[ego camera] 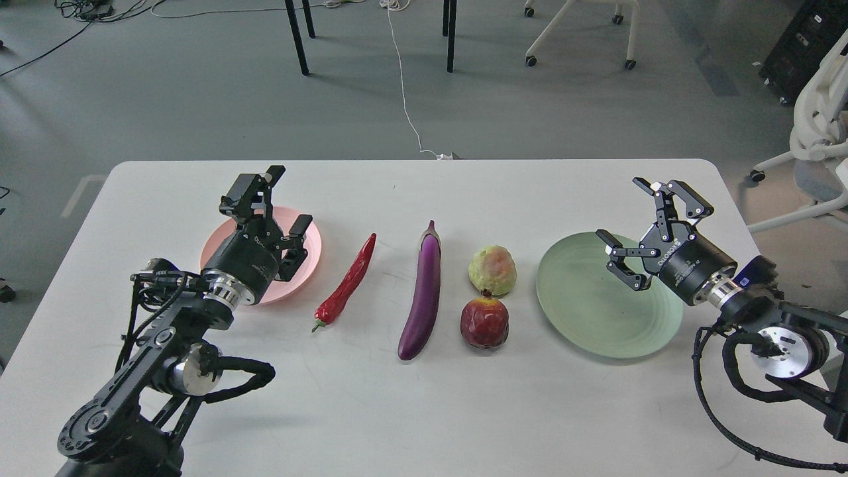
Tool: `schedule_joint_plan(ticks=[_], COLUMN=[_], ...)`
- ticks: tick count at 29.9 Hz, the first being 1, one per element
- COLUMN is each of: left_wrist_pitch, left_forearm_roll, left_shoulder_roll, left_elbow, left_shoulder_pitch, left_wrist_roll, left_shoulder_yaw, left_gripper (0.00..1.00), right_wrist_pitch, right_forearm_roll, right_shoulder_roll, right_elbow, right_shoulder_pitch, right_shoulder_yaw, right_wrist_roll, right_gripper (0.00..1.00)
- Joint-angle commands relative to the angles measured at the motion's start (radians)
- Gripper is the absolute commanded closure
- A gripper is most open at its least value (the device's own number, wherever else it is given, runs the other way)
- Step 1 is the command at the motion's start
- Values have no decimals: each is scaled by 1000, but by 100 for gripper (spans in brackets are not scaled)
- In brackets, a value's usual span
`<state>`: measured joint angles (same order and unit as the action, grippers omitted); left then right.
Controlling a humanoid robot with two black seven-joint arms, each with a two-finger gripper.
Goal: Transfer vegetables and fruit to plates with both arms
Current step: 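Move the right gripper over the pale green fruit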
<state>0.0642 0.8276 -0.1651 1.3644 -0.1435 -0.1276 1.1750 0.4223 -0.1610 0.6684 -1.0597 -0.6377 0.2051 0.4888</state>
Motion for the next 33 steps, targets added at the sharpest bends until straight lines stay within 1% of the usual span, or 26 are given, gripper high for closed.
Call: schedule_joint_plan(ticks=[1,2,3,5,7,9,12,16,18,20,23,25,28,33], left_wrist_pitch=[-6,-7,-6,-3,2,5,8,13,20,25,25,25,25,23], left_forearm_roll=[-1,-1,-7,-16,-16,-16,-12,-13,-12,-12,-10,-10,-10,-8], left_shoulder_roll=[1,1,1,-2,-8,-20,-50,-70,-70,-70,-68,-70,-76,-79], left_elbow=[1,1,1,1,1,2,4,15,19,25,28,41,58,71], left_shoulder_pitch=[-1,-1,-1,-4,-11,-15,-27,-41,-41,-41,-39,-34,-27,-24], left_wrist_roll=[-6,-4,6,10,10,-3,-7,-6,-7,-9,-9,-7,-7,-9], left_shoulder_yaw=[-8,-8,-8,-11,-12,-11,-14,-17,-17,-17,-17,-17,-17,-17], left_gripper=[2,2,2,2,2,2,2,2,2,2,2,2,2,2], right_wrist_pitch=[3,4,7,12,13,15,16,18,18,16,12,4,-4,-95], right_forearm_roll=[2,5,15,43,121,245,458,752,887,1026,1156,1209,1230,1230], right_shoulder_roll=[2,2,2,8,29,57,62,40,-5,-90,-214,-312,-429,-555], right_elbow=[-8,-10,-11,-22,-26,-25,-23,-16,-11,12,69,116,182,245], right_shoulder_pitch=[-2,-7,-16,-33,-98,-186,-339,-598,-727,-851,-962,-988,-988,-947], right_shoulder_yaw=[-1,-3,-6,-12,-21,-48,-133,-323,-445,-600,-771,-852,-923,-1027], right_wrist_roll=[0,0,0,0,0,0,0,0,0,0,0,0,0,0], right_gripper=[3,3,3,2,2,2,1,1,1,1,1,1,1,1])
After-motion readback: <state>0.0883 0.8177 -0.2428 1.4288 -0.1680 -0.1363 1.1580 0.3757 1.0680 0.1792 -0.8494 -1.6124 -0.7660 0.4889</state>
